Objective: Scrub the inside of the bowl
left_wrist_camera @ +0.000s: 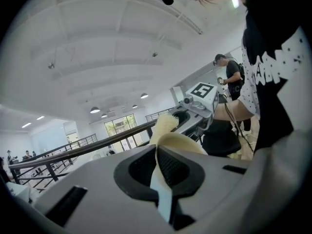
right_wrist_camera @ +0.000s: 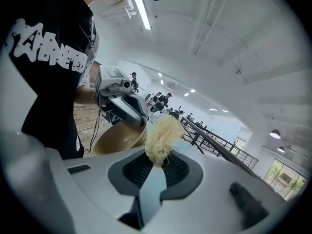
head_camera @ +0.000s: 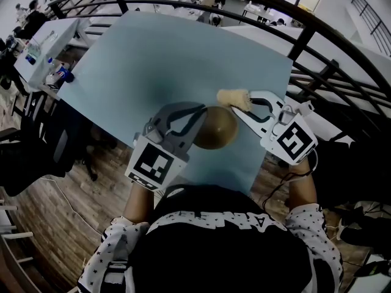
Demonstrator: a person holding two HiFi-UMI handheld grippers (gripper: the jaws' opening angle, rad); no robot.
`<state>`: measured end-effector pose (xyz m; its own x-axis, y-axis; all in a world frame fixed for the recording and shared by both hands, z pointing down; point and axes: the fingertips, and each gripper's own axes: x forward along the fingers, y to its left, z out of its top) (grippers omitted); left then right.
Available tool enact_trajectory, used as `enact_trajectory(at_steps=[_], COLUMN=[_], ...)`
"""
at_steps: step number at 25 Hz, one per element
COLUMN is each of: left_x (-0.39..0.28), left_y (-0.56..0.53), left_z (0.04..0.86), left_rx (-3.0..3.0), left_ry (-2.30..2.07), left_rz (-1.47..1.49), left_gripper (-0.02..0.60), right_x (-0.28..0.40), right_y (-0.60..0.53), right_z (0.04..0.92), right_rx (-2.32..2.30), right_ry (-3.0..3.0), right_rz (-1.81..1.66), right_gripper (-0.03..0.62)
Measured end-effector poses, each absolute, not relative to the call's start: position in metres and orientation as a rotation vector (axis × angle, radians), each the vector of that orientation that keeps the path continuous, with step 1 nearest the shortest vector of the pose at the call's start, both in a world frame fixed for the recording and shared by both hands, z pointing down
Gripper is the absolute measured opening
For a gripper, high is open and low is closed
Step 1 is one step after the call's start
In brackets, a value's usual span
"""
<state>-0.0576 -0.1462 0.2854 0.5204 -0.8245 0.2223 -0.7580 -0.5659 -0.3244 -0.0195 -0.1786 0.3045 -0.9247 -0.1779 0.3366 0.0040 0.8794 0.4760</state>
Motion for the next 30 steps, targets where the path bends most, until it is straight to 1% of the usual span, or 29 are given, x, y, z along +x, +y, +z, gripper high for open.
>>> enact_trajectory(at_steps=[10,20,30], left_x=[-0.059,-0.070,-0.084], left_y=[-0.147,-0.152,-0.156], left_z=[0.283,0.275,0.268], left_rx=[-2.569,-2.563,-2.529], left_ry=[1.326,1.418,1.581], left_rz=[-0.505,-0.442,-0.343], left_gripper=[0.023,0.023,0.023], right_x=[-0.020,-0.018,-0.020], right_y=[-0.171,-0.171,-0.172], right_z=[0.317,0.317,0.325], right_rx=[-0.032,0.025,0.114], right_ry=[-2.533,-2.503,-2.531], right_rz=[-0.828,-0.842,-0.747], right_gripper=[0.058,0.058,0.058])
